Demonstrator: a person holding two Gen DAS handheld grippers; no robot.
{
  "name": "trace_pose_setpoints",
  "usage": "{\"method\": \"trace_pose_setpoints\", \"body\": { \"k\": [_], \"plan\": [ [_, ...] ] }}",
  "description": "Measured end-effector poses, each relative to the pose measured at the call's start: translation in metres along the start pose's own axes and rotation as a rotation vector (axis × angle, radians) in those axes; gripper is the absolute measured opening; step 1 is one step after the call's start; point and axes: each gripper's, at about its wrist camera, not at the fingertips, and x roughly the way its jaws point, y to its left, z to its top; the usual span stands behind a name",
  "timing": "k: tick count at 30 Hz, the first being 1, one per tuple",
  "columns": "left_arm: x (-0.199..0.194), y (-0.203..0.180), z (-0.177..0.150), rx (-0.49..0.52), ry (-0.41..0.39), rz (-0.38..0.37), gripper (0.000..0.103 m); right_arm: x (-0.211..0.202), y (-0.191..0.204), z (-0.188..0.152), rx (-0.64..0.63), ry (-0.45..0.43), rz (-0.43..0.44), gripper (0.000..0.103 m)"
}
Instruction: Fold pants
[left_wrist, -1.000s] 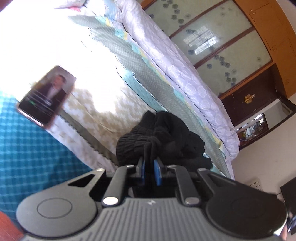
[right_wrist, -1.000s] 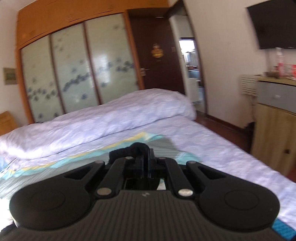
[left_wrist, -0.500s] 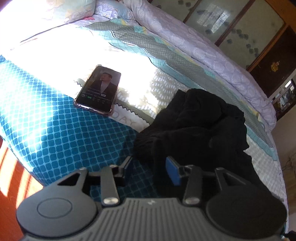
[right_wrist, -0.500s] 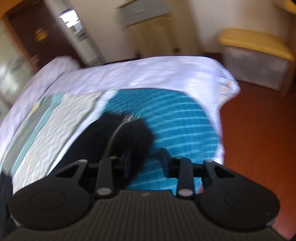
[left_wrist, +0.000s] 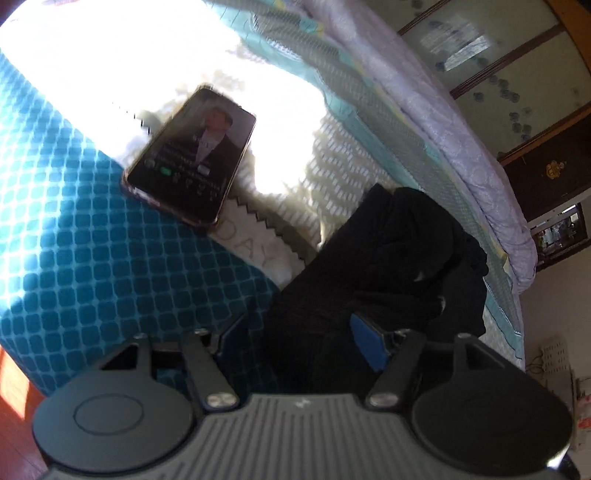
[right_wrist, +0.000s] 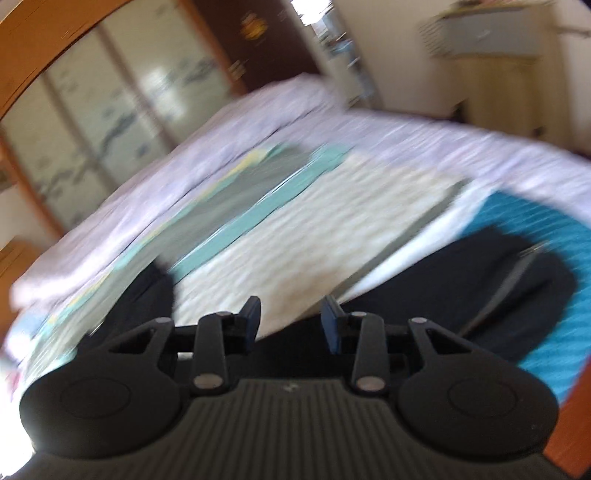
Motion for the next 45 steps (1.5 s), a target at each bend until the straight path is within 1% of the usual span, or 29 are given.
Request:
{"method": "trace_pose_setpoints", "body": {
  "k": [2, 4, 5, 6, 7, 8, 9, 12, 13, 14, 15, 16, 17, 18, 19, 20, 21, 23, 27, 29, 31, 33, 34, 36, 37, 39, 42, 43, 45],
  "plan": [
    [0.016, 0.010, -0.002, -0.075, 0.048, -0.069, 0.066, 0.018, 0.033, -0.019, -0.039, 0.084, 0.082, 0.040],
    [0.020, 0.014, -0.007, -0.141, 0.023, -0.130, 0.069, 0.037, 0.063, -0.041, -0.079, 0.163, 0.154, 0.040],
    [0.022, 0.014, -0.010, -0.162, 0.019, -0.159, 0.045, 0.045, 0.077, -0.051, -0.093, 0.199, 0.180, 0.040],
    [0.023, 0.013, -0.013, -0.168, 0.012, -0.182, 0.028, 0.055, 0.088, -0.061, -0.105, 0.235, 0.196, 0.040],
    [0.021, 0.008, -0.017, -0.153, -0.010, -0.187, 0.021, 0.064, 0.100, -0.071, -0.120, 0.275, 0.211, 0.040],
    [0.013, -0.002, -0.022, -0.098, -0.062, -0.162, 0.019, 0.071, 0.109, -0.081, -0.138, 0.308, 0.222, 0.040],
    [-0.001, -0.016, -0.028, 0.001, -0.137, -0.128, 0.019, 0.078, 0.119, -0.091, -0.161, 0.341, 0.230, 0.040],
    [-0.049, -0.065, -0.058, 0.392, -0.414, -0.021, 0.019, 0.082, 0.139, -0.118, -0.222, 0.422, 0.245, 0.040],
    [-0.057, -0.076, -0.068, 0.496, -0.480, 0.035, 0.019, 0.081, 0.141, -0.124, -0.242, 0.432, 0.252, 0.040],
    [-0.056, -0.080, -0.074, 0.546, -0.488, 0.092, 0.020, 0.077, 0.144, -0.129, -0.268, 0.417, 0.255, 0.041],
    [-0.047, -0.079, -0.077, 0.566, -0.443, 0.167, 0.021, 0.073, 0.146, -0.131, -0.297, 0.400, 0.256, 0.041],
    [-0.033, -0.074, -0.078, 0.566, -0.372, 0.230, 0.027, 0.071, 0.146, -0.132, -0.319, 0.394, 0.259, 0.041],
    [-0.018, -0.064, -0.078, 0.548, -0.289, 0.267, 0.030, 0.071, 0.146, -0.131, -0.323, 0.393, 0.258, 0.041],
    [-0.006, -0.052, -0.077, 0.501, -0.209, 0.281, 0.030, 0.072, 0.145, -0.129, -0.312, 0.396, 0.260, 0.041],
    [0.000, -0.040, -0.077, 0.436, -0.153, 0.263, 0.033, 0.075, 0.142, -0.127, -0.291, 0.401, 0.263, 0.041],
    [-0.004, -0.031, -0.078, 0.400, -0.157, 0.237, 0.037, 0.076, 0.139, -0.126, -0.274, 0.405, 0.266, 0.041],
    [-0.010, -0.029, -0.077, 0.396, -0.174, 0.229, 0.039, 0.076, 0.136, -0.125, -0.265, 0.407, 0.269, 0.041],
    [-0.024, -0.034, -0.073, 0.413, -0.226, 0.238, 0.048, 0.076, 0.133, -0.125, -0.258, 0.409, 0.274, 0.041],
    [-0.054, -0.043, -0.055, 0.362, -0.380, 0.204, 0.047, 0.078, 0.138, -0.127, -0.249, 0.403, 0.278, 0.041],
    [-0.058, -0.050, -0.046, 0.349, -0.396, 0.142, 0.047, 0.077, 0.136, -0.127, -0.251, 0.402, 0.277, 0.041],
    [-0.050, -0.057, -0.041, 0.358, -0.367, 0.068, 0.043, 0.074, 0.134, -0.125, -0.245, 0.404, 0.277, 0.041],
    [-0.037, -0.067, -0.044, 0.403, -0.331, -0.002, 0.043, 0.071, 0.135, -0.124, -0.244, 0.405, 0.275, 0.041],
    [-0.028, -0.073, -0.049, 0.437, -0.314, -0.027, 0.040, 0.069, 0.135, -0.123, -0.249, 0.402, 0.280, 0.042],
    [-0.007, -0.080, -0.055, 0.474, -0.252, -0.031, 0.036, 0.063, 0.138, -0.124, -0.268, 0.387, 0.303, 0.042],
    [0.011, -0.078, -0.058, 0.476, -0.186, -0.018, 0.034, 0.061, 0.141, -0.124, -0.279, 0.379, 0.316, 0.042],
    [0.044, -0.068, -0.061, 0.454, -0.031, 0.077, 0.029, 0.056, 0.148, -0.125, -0.310, 0.362, 0.350, 0.042],
    [0.041, -0.062, -0.062, 0.459, -0.026, 0.048, 0.027, 0.053, 0.158, -0.130, -0.380, 0.357, 0.374, 0.042],
    [0.032, -0.062, -0.058, 0.456, -0.039, 0.014, 0.028, 0.052, 0.160, -0.132, -0.399, 0.357, 0.373, 0.042],
    [0.009, -0.067, -0.045, 0.453, -0.117, -0.049, 0.036, 0.054, 0.160, -0.136, -0.407, 0.366, 0.372, 0.042]
  ]
}}
